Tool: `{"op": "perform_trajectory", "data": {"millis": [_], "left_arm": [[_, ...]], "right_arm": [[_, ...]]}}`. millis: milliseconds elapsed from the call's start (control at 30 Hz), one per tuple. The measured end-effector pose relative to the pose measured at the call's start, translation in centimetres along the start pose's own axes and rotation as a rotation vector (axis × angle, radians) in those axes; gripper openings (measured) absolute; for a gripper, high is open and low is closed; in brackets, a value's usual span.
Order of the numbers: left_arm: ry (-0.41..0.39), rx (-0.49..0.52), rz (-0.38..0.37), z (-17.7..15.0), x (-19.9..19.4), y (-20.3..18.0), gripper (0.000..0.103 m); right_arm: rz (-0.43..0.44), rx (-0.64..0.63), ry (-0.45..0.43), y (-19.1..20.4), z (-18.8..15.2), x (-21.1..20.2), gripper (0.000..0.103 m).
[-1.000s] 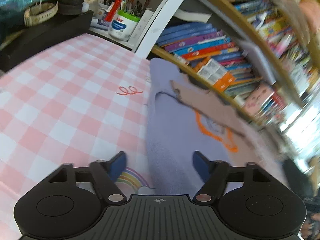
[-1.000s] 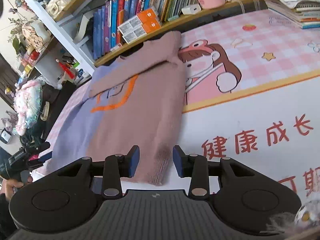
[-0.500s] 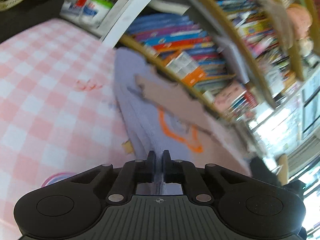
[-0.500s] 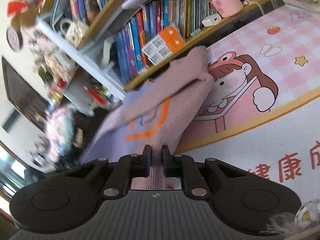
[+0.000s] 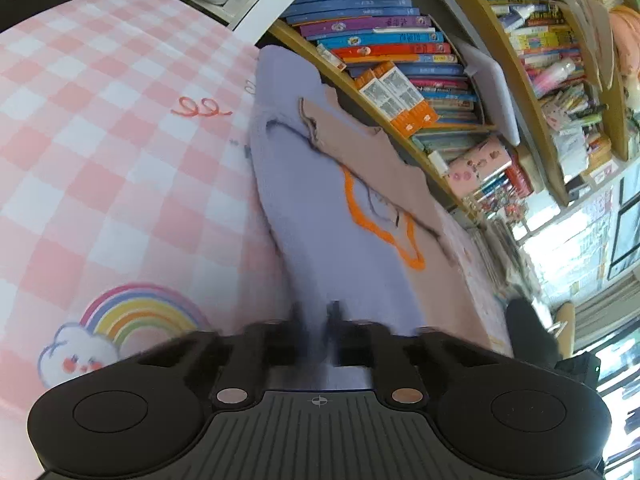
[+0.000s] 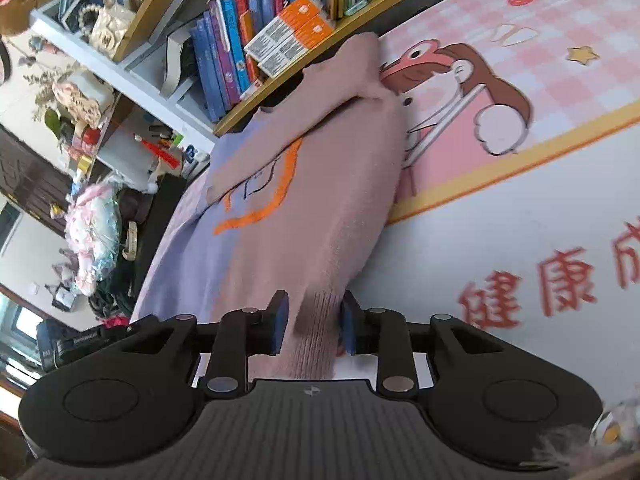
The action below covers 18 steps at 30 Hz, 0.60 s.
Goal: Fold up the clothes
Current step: 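Lift the hem with both tools, fold it toward the collar, and open both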
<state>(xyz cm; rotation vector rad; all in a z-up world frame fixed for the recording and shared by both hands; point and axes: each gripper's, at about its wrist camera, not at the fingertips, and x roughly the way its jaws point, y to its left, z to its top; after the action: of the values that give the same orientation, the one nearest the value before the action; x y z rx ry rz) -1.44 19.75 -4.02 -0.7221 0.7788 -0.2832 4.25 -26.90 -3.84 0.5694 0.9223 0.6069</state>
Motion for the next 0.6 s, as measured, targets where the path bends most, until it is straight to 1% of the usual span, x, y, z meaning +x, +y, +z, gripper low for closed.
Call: {"op": "perform_trajectory", "data": {"millis": [33,67,100,200,300,400,467,533,600], "left_arm": [[-0.030,0.004,-0.017,0.2,-0.5,-0.3,0.005],[-0.062,0.014,-0.037,0.3,-1.2,-0.8,0.005],[-0.074,0.018,-0.047,0.4,-1.5,-1.0,0.005],[-0.045,0.026,-0.041,0.5,-1.5,-0.8,0.005],[-0.002,-0.007,-0.045,0.0,-0.8,0.2,0.005],[0.013,-0.041,-0.042,-0.6,-0.3,1.0,0.010],[0.025,-0.062,-0.042,-1.2,-0.3,1.6,0.014],[0.032,-0.076,-0.042,-1.6,-0.1,2.0,0.014],[0.023,-0.097,-0.071,-1.8,0.2,2.5,0.012]], "right_arm": [[0.000,-0.021,-0.014,0.5,0.2,-0.2,0.011],[0.043,-0.029,-0.054,0.9,0.6,-1.0,0.011],[0.086,-0.037,-0.093,1.3,0.9,-1.7,0.011],[0.071,-0.022,-0.075,0.8,0.3,-1.6,0.011],[0.056,-0.007,-0.057,0.3,-0.2,-1.5,0.011],[0.041,0.008,-0.038,-0.3,-0.8,-1.3,0.016],[0.030,0.018,-0.026,-0.6,-1.1,-1.2,0.023],[0.020,0.028,-0.014,-1.0,-1.5,-1.1,0.027],[0.033,0.041,-0.022,-1.2,-1.6,-1.2,0.027]]}}
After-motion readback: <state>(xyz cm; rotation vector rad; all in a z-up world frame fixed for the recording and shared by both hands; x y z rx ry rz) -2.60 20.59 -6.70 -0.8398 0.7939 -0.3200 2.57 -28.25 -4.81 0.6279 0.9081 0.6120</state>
